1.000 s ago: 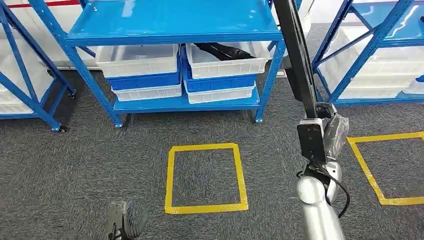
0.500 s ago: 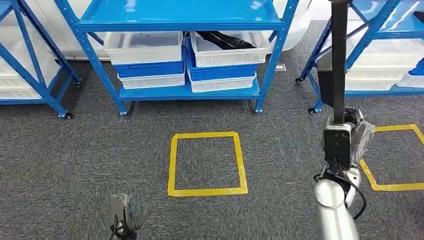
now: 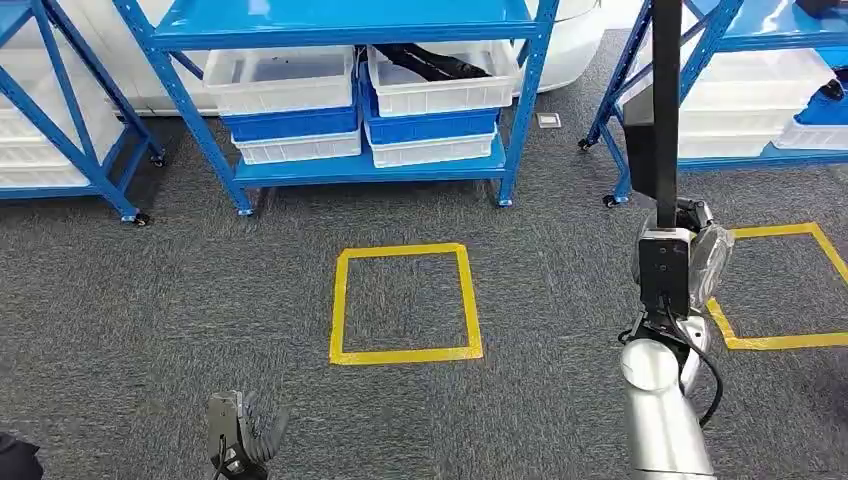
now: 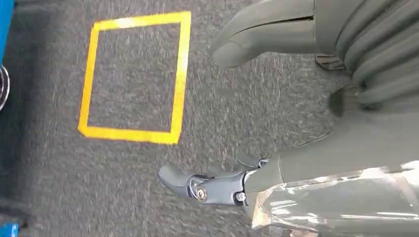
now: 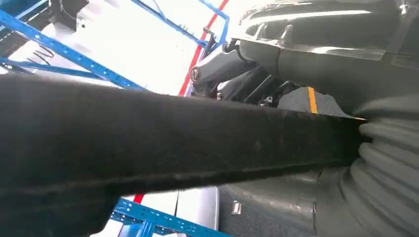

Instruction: Take the parts from the cabinet and place them on the table.

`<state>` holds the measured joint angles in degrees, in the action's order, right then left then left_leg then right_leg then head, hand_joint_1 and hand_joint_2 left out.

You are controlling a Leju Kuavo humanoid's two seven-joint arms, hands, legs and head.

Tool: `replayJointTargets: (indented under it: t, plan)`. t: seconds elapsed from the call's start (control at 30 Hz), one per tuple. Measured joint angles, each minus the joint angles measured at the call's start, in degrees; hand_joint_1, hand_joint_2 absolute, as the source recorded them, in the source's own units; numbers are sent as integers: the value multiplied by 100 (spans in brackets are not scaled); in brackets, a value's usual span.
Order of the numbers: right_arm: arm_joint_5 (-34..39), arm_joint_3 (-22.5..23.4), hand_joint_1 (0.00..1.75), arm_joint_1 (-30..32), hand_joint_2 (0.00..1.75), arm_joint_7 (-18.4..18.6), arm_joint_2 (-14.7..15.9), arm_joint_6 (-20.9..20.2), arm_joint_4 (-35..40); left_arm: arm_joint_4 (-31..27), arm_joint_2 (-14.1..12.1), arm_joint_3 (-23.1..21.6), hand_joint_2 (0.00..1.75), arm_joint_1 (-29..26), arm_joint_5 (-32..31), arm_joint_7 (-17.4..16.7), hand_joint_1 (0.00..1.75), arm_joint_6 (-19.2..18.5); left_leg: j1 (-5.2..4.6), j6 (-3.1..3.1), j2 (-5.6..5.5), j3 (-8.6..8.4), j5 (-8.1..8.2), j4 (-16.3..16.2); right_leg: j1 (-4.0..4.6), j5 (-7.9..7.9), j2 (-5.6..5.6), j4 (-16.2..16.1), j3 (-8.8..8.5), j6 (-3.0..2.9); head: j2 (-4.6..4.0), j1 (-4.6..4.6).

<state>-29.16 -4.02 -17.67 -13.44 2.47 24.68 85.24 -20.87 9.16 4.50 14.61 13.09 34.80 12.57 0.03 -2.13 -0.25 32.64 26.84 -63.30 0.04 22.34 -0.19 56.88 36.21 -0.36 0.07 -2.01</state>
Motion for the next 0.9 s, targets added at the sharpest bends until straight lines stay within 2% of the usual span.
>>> replayJointTargets:
  t: [0.03, 0.07, 0.1, 0.13, 0.17, 0.2, 0.23, 0.3, 0.33, 0.37, 0.4, 0.43, 0.47, 0.5, 0.53, 0.57, 0.63, 0.67, 0.7, 0.73, 0.77, 0.8, 0.83, 0.87, 0.9]
  plan:
    - [0, -2, 175, -25, 175, 0, -22, 0, -13, -28, -36, -2, 175, 2, 24, 32, 0, 22, -59, -94, 18, -384, 268, 494, 47, -31, -1, 1, 22, 30, 0, 9]
    - [-2, -2, 175, -52, 175, 0, -22, 0, -28, -35, -18, -2, 175, 24, 41, 57, 0, 24, -59, -55, 44, -469, 299, 679, 16, -61, -26, 0, 17, 64, 0, 13]
    - [-7, -4, 175, -102, 175, -2, -22, -2, -48, -33, -20, -2, 175, 20, 63, 68, 0, 24, -108, -86, 30, -425, 264, 689, 1, -114, -40, -14, 11, 109, 0, 26]
    - [0, -7, 175, -130, 175, -2, -37, -2, -66, -33, -29, -2, 175, 18, 85, 72, 0, 20, -122, -113, 39, -414, 237, 692, -19, -164, -44, -23, 15, 148, 0, -11]
    - [0, -7, 175, -141, 175, 0, -52, -2, -72, -33, -38, -2, 175, 14, 127, 72, 0, 13, -111, -148, 40, -410, 149, 769, 4, -206, -41, -50, 22, 191, 0, -9]
    - [0, -7, 175, -147, 175, -2, -54, -2, -83, -33, -36, 0, 175, 17, 154, 74, 0, 15, -62, -147, 71, -406, 47, 819, -16, -134, -24, 47, 112, 188, 0, -20]
    - [0, -7, 175, -185, 175, 0, -52, -2, -98, -33, -40, 0, 175, 20, 183, 74, 0, 13, -48, -188, 71, -350, -10, 833, -23, 63, -3, 262, 219, 185, 0, 22]
    - [4, -9, 175, -245, 175, -2, -52, -20, -137, -33, -33, 0, 175, 2, 220, 74, 0, 13, -45, -188, 75, -203, -119, 828, -72, 551, 2, 1201, 575, 180, 0, 61]
    - [35, -9, 175, -251, 175, -4, -52, -46, -161, -33, -31, 0, 175, -9, 251, 76, 0, 13, -38, -172, 77, -127, -167, 821, -96, 728, 1, 1633, 716, 211, 0, 61]
    - [78, -9, 175, -249, 175, -9, -52, -65, -185, -33, -31, 0, 175, -29, 264, 79, 0, 13, -27, -151, 77, -65, -211, 816, -127, 788, 0, 1805, 731, 268, 0, 70]
    - [138, -7, 175, -252, 175, -18, -55, -101, -205, -33, -31, 0, 175, -47, 284, 81, 0, 15, -10, -122, 77, -17, -245, 807, -158, 759, 0, 1682, 593, 326, 0, 66]
    - [225, -7, 175, -259, 175, -35, -57, -138, -219, -33, -29, 0, 175, -61, 308, 81, 0, 15, 15, -92, 77, 30, -266, 783, -186, 659, -1, 1316, 322, 406, 0, 68]
    - [298, -4, 175, -279, 175, -64, -61, -171, -229, -33, -27, 0, 175, -66, 317, 83, 0, 15, 49, -67, 82, 80, -278, 733, -214, 496, -9, 712, -74, 494, 0, 70]
    - [374, 0, 175, -308, 175, -92, -66, -195, -236, -33, -22, 0, 175, -65, 347, 87, 0, 17, 57, -40, 112, 125, -270, 664, -240, 401, -108, 187, -399, 556, 0, 81]
    - [466, -2, 175, -359, 175, -112, -79, -232, -256, -37, -36, 0, 175, -66, 374, 94, 0, 24, 20, 23, 109, 182, -263, 619, -176, 527, -146, 72, -423, 505, 0, 127]
    - [535, 2, 175, -387, 175, -127, -94, -247, -260, -37, -35, 0, 175, -70, 389, 98, 0, 33, 19, 47, 119, 215, -270, 576, -189, 464, -61, 57, -422, 395, 0, 107]
    - [645, 9, 175, -401, 175, -131, -107, -280, -291, -37, -38, -2, 175, -81, 433, 100, 0, 42, 35, 128, 150, 226, -325, 604, -148, 445, -21, 107, -378, 311, 0, 98]
    - [684, 13, 175, -411, 175, -133, -111, -284, -302, -37, -38, -2, 175, -81, 446, 100, 0, 52, 49, 153, 181, 231, -335, 599, -154, 415, 7, 103, -362, 263, 0, 98]
    - [715, 15, 175, -427, 175, -136, -136, -291, -310, -37, -42, -2, 175, -81, 468, 100, 0, 61, 73, 182, 167, 261, -278, 556, -196, 376, 34, 80, -355, 201, 0, 96]
    - [741, 20, 175, -455, 175, -144, -151, -304, -310, -37, -49, 0, 175, -80, 474, 103, 0, 68, 75, 207, 117, 340, -84, 364, -188, 352, 66, 82, -334, 160, 0, 72]
    - [759, 26, 175, -477, 175, -151, -160, -308, -319, -37, -51, -2, 175, -80, 474, 105, 0, 70, 77, 226, 89, 496, 164, -5, -184, 331, 92, 82, -306, 121, 0, 52]
    - [758, 33, 175, -489, 175, -164, -175, -321, -337, -37, -57, -2, 175, -85, 483, 105, 0, 72, 77, 239, 65, 715, 417, -505, -168, 311, 126, 84, -276, 90, 0, 26]
    - [758, 37, 175, -488, 175, -168, -188, -324, -350, -37, -62, -2, 175, -89, 489, 105, 0, 72, 76, 244, 60, 921, 603, -962, -150, 292, 161, 88, -244, 65, 0, 20]
    - [761, 39, 175, -486, 175, -168, -195, -328, -363, -37, -62, -2, 175, -98, 492, 105, 0, 72, 76, 233, 58, 1034, 660, -1209, -133, 275, 201, 89, -217, 45, 0, 17]
    - [763, 42, 175, -487, 175, -168, -203, -330, -378, -37, -62, -2, 175, -109, 492, 105, 0, 72, 74, 206, 45, 995, 578, -1167, -117, 255, 251, 89, -202, 42, 0, 20]
